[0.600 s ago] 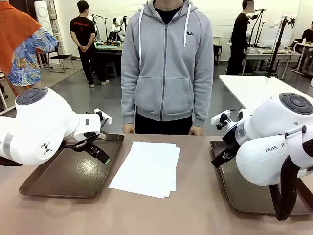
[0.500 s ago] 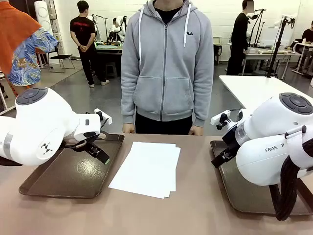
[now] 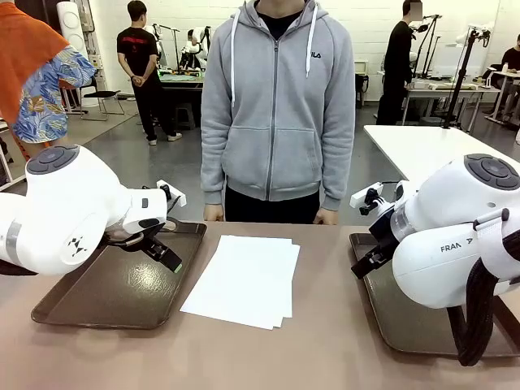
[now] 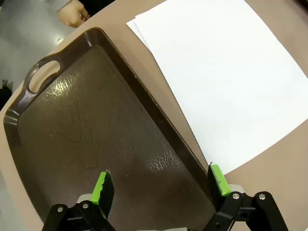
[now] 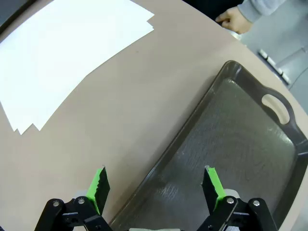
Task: Sort the A4 documents.
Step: Receive the A4 Paper.
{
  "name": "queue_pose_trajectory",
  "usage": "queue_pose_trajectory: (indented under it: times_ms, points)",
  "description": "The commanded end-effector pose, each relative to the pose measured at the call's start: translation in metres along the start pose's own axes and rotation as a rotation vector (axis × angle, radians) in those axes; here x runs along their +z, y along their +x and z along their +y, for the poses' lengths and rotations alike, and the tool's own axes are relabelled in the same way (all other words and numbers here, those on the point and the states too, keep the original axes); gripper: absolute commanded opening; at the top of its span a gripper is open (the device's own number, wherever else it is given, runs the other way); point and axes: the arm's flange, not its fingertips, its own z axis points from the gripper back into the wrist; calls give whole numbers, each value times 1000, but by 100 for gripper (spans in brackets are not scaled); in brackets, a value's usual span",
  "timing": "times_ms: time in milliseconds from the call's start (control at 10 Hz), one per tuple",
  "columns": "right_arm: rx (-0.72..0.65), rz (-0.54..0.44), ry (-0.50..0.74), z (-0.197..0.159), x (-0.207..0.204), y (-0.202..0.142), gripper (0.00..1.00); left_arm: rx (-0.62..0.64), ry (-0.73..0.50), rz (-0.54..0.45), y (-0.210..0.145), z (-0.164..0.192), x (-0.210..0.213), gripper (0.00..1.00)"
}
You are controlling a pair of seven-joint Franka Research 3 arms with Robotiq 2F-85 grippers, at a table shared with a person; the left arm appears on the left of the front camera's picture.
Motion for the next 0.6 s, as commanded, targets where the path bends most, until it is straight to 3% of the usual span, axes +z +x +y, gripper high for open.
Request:
queue_pose_trajectory:
  times_ms: [0,500]
  points:
    - [0,0,0,0,0,0,100,0,0,0,0,0,0,100]
    - [0,0,0,0,0,0,100,0,0,0,0,0,0,100]
